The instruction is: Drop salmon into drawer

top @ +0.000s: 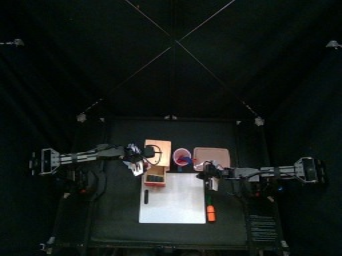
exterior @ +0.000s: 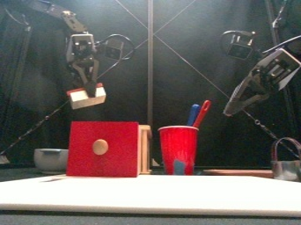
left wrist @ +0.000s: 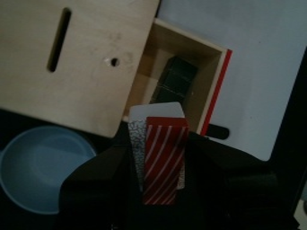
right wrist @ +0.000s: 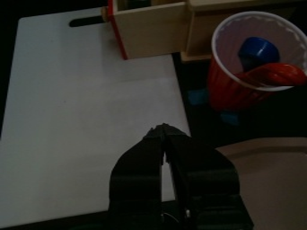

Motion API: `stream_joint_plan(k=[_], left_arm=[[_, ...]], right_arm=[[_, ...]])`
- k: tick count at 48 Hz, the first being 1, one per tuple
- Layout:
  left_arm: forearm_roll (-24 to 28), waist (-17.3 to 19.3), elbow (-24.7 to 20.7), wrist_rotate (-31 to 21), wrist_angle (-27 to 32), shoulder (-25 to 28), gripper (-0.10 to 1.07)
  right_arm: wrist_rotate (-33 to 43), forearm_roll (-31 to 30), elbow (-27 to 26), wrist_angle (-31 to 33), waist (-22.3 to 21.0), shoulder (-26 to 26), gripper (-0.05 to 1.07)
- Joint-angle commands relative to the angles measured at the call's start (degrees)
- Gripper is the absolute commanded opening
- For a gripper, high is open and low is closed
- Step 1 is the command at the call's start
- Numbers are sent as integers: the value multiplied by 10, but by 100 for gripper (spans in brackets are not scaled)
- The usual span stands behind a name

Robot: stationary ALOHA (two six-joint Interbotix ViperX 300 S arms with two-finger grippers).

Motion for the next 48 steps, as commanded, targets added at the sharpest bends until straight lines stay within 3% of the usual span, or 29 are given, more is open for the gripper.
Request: stream_joint_plan(k=[1,16,24,35,48], left_arm=[[0,4,-44,31,25,33,68],[112,-2,-117,53,67,137,68],[91,-16,-153,56,70,160,68],[62,-47,-167,54,71,171,68],[85,-61,-174,61,73,185,68]], right_arm=[[1,3,-13,-2,-11,-4,3],[0,3,-12,-2,-28,-4,3],[1,3,-10,-1,-29,-4,3],[1,3,-4,0,-27,-4,3],[2,4,-7,0,-22,-4,3]])
